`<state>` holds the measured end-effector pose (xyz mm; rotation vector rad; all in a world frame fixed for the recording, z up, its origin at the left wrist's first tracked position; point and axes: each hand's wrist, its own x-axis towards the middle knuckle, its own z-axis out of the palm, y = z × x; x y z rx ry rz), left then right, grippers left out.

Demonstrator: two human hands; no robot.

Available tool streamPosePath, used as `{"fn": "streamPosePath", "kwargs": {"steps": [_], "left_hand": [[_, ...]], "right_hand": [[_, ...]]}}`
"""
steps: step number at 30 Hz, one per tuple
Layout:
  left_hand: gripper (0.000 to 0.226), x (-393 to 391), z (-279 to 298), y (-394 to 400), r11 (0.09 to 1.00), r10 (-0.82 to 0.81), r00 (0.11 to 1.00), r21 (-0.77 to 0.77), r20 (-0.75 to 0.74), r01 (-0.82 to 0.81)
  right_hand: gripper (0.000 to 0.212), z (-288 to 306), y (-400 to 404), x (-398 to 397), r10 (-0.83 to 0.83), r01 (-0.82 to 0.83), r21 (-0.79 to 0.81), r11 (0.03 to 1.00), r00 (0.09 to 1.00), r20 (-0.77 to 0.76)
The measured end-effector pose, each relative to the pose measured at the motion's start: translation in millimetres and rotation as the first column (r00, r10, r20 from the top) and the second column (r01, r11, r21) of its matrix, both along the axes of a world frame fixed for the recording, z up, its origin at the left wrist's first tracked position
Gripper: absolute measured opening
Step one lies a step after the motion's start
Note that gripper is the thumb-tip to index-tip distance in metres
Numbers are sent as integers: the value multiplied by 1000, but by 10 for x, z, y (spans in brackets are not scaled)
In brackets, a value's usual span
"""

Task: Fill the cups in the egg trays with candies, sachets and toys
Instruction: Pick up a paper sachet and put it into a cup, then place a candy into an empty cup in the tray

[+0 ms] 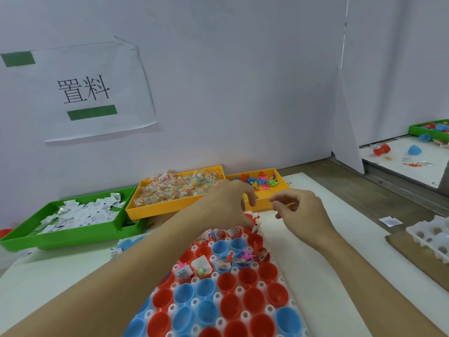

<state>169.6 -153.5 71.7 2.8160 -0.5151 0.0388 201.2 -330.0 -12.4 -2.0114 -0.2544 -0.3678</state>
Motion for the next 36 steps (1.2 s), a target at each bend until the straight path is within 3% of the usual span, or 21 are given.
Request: {"fn": "streamPosePath", "kwargs": {"steps": [4,8,11,13,17,20,22,26,31,36], "left_hand": [[25,-133,149,253,996,61,993,-75,100,-53],[4,-382,130,730,900,276,927,-408,256,-155],[13,-610,-69,1241,688,512,822,-691,248,-221],[18,-759,-284,1584,500,661,735,-819,153,-280],[25,-936,-775,2034,198,795,605,-923,-45,-329],[28,-949,-986,2110,31,786,599,-957,-156,-290],[30,-917,-1035,2111,18,771,618,-965,-154,-263],[33,-872,-1082,2087,117,748,658,-957,-92,-266],[38,-858,-1106,2116,120,742,665,-959,-84,-255],[32,-835,-1104,2082,182,732,679,-943,-59,-278]], "right_hand": [[19,-63,-29,32,-31,31,38,999,999,9],[24,-149,6,35,-87,84,53,995,995,57],[27,-238,49,9,-147,139,89,986,984,96],[28,-271,72,-5,-171,162,86,983,979,109],[28,-268,90,-21,-182,175,64,983,974,132],[26,-272,92,-45,-163,161,27,987,977,141],[25,-267,99,-52,-157,158,-2,987,977,142],[25,-256,105,-43,-139,142,-27,989,984,109],[25,-237,124,-42,-155,157,-22,987,985,75],[37,9,227,-75,-160,160,12,987,980,116]]}}
